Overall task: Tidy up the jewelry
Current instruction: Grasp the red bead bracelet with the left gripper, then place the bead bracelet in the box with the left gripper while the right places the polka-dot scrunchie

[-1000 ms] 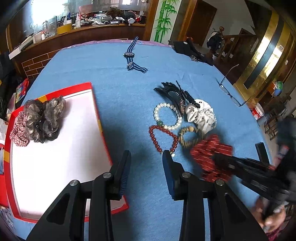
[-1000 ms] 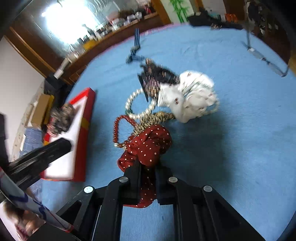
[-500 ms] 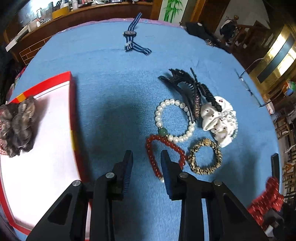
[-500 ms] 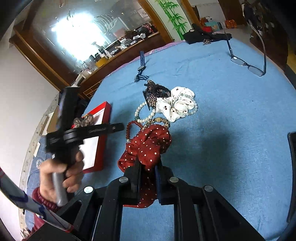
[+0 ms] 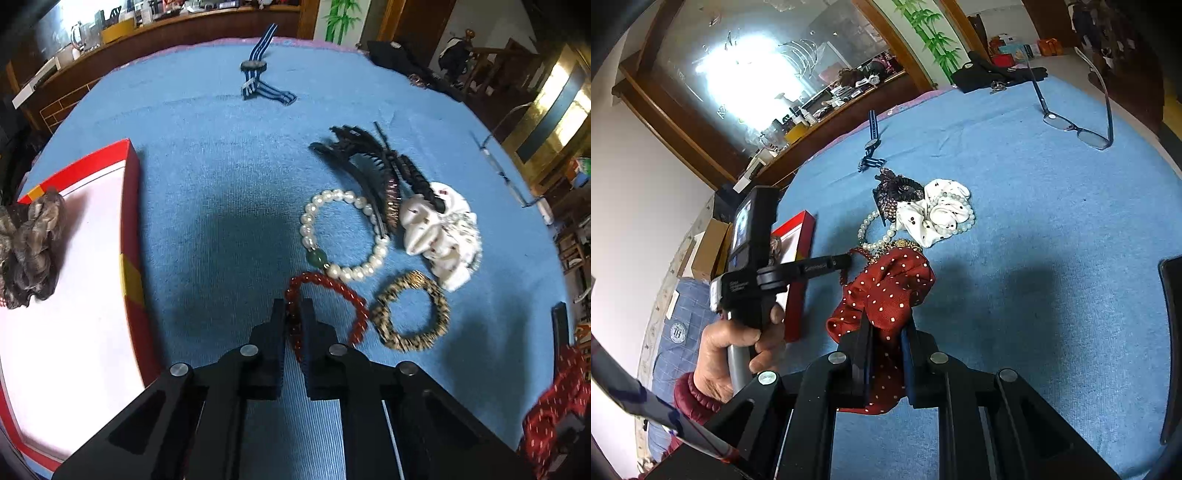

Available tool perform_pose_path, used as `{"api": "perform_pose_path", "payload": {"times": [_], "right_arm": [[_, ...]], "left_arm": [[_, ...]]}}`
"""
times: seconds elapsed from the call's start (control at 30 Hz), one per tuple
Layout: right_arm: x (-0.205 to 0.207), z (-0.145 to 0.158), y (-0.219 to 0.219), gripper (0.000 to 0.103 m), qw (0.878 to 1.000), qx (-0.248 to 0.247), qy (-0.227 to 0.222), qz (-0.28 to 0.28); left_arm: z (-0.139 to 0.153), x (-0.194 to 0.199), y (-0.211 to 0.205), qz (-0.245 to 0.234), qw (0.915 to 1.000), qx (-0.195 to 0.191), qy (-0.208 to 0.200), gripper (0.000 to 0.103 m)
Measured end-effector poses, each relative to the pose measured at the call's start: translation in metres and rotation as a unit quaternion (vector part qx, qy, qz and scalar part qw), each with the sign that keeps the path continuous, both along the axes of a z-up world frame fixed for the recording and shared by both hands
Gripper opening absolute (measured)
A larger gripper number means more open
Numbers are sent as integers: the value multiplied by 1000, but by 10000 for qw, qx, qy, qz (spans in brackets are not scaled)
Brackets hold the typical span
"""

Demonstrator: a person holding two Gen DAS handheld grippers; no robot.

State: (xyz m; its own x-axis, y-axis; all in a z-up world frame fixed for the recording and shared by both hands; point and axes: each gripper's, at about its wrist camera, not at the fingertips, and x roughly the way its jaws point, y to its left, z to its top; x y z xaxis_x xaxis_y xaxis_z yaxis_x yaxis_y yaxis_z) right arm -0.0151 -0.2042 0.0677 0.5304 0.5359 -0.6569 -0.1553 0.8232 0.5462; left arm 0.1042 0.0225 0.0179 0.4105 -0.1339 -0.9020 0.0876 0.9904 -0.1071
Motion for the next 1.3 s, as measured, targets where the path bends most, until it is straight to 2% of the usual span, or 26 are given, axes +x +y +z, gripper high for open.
{"api": "perform_pose_path", "payload": {"times": [0.23,0.43,0.6,0.83,1.3], "right_arm": [[-6,8,3,15,9999,-55,-77,-41],[-12,16,13,15,9998,-84,-158,0],[-18,22,22,15,9997,-130,-208,41],[-23,29,33,15,9993,-227,-281,96],[-24,27,57,15,9985,-372,-242,310]], "left_arm": [[46,-34,7,-180,9978,-411,-492,7],[93,-67,5,-407,9929,-570,-966,7],[115,-90,7,-551,9894,-652,-1176,7],[130,-120,13,-629,9857,-656,-1418,7],[122,-158,37,-490,9847,-553,-1580,7]]}}
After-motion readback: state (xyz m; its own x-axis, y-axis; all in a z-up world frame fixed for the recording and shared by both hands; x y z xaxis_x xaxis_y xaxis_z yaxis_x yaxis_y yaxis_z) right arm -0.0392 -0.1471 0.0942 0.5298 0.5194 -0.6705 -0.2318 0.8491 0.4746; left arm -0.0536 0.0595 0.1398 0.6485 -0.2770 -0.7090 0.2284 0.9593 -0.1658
